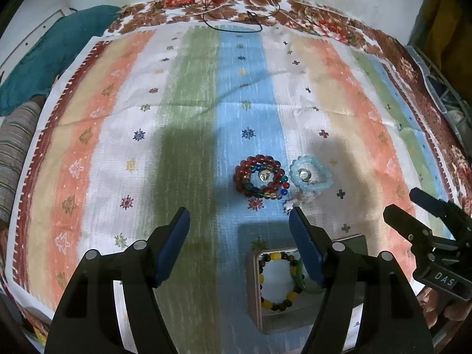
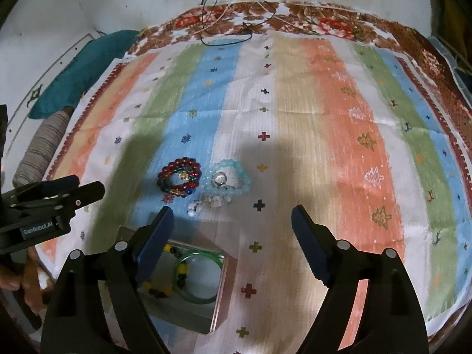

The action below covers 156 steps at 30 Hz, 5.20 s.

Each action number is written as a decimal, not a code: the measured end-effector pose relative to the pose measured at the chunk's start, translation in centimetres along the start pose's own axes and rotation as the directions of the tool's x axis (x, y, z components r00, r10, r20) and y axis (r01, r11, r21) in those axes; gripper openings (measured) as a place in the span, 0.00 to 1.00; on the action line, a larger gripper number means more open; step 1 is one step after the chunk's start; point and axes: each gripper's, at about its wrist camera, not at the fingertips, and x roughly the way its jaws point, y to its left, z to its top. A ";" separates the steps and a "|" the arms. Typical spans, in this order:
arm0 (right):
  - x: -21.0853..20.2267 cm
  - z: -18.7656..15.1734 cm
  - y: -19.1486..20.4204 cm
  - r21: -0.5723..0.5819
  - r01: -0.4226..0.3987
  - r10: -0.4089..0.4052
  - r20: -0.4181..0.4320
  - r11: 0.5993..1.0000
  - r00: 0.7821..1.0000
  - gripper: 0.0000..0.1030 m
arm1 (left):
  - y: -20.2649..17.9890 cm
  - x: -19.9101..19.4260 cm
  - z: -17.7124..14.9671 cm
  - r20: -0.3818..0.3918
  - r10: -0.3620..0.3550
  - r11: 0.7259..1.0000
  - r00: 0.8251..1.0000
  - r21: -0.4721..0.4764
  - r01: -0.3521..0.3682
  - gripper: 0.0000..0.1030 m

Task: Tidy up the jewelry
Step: 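Open left tool dropping black-yellow bracelet while right tool releases green bangle into tin, then move left tool to red bracelet pile while right tool approaches light-blue bracelet, then grasp multicolour bead bracelet with left tool while right tool grasps light-blue bracelet, then lift both held bracelets and carry them over the silver tin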

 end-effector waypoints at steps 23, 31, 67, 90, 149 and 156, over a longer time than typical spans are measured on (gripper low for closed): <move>3.8 1.6 -0.4 -0.045 0.085 -0.087 -0.050 0.995 0.995 0.80 | -0.8 4.3 2.2 -0.065 0.019 1.000 0.998 0.014 -0.018 0.69; 5.9 2.0 -0.9 -0.028 0.097 -0.099 -0.094 0.995 0.991 0.80 | -0.9 6.0 2.7 -0.094 0.030 0.999 0.995 0.019 -0.029 0.69; 12.5 3.5 -1.0 -0.060 0.113 -0.122 -0.181 0.992 0.976 0.69 | -0.5 13.0 4.0 -0.209 0.076 0.995 0.975 0.075 -0.062 0.48; 13.3 3.5 -1.6 -0.048 0.086 -0.094 -0.209 0.995 0.973 0.12 | -1.1 12.9 3.5 -0.198 0.085 0.989 0.977 0.138 -0.058 0.09; 1.6 2.2 2.0 -0.095 0.065 -0.063 0.017 0.993 0.998 0.12 | -2.8 1.1 2.9 0.006 -0.030 0.991 1.000 0.131 0.029 0.09; -0.2 1.6 2.8 -0.109 0.024 -0.015 0.084 0.994 0.996 0.12 | -2.7 -1.0 1.9 0.038 -0.058 0.990 0.998 0.128 0.053 0.09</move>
